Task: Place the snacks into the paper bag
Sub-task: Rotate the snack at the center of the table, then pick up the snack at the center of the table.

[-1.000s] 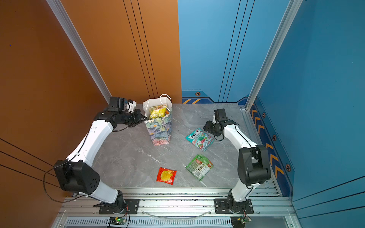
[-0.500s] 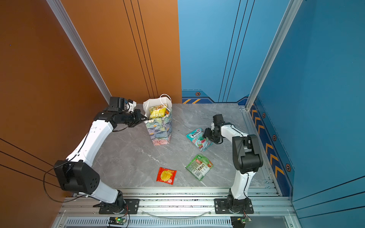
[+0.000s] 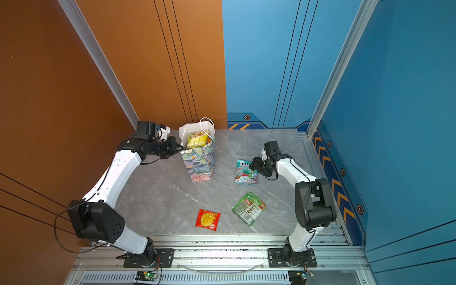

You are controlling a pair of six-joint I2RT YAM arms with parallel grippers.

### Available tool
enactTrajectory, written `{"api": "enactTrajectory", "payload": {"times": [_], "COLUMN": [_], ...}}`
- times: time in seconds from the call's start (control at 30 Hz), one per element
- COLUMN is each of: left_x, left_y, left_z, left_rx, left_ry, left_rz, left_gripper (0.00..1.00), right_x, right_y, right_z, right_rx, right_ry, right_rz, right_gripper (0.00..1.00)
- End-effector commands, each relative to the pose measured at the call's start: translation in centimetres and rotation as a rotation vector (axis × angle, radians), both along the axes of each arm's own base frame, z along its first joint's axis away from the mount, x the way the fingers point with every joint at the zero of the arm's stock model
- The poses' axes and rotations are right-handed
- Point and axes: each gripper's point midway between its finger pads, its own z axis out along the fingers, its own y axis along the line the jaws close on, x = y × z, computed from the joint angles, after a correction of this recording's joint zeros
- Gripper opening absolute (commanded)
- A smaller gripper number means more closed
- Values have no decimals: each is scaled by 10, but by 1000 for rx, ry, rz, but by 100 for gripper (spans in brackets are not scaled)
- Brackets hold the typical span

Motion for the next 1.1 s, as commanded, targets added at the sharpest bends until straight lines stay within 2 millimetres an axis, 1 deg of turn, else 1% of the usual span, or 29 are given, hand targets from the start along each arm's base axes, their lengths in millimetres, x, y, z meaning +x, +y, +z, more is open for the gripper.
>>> {"api": "enactTrajectory", "payload": {"times": [0.0, 0.13, 0.3, 0.53, 0.7, 0.77, 0.87, 1.0, 1.07], "left_x": [-6, -7, -7, -6, -7, -7, -6, -6, -6], "left_y": [-2, -2, -3, -1, -2, -1, -1, -1, -1], "left_z": [17, 17, 18, 20, 21, 22, 22, 21, 20], "left_rx": [-29, -29, -31, -30, -34, -34, -33, -34, -35], "left_ry": [-38, -38, -39, -43, -44, -47, -46, -43, -41], "left_rz": [-18, -19, -18, -15, -16, -15, -14, -14, -14], "left_gripper": [0, 0, 0, 0, 0, 0, 0, 0, 0], "right_x": [-2, 1, 4, 12, 16, 17, 19, 23, 26], "right_y": [-3, 0, 2, 17, 19, 19, 19, 19, 20], "right_z": [-25, -43, -60, -73, -82, -83, -82, -73, -65], "right_rx": [-33, -11, 8, 117, 135, 137, 138, 137, 144], "right_ry": [70, 96, 113, 112, 120, 120, 115, 94, 81], "right_rz": [12, -5, -24, -47, -68, -73, -77, -80, -77], "right_gripper": [65, 65, 65, 64, 60, 52, 34, 8, 1]}}
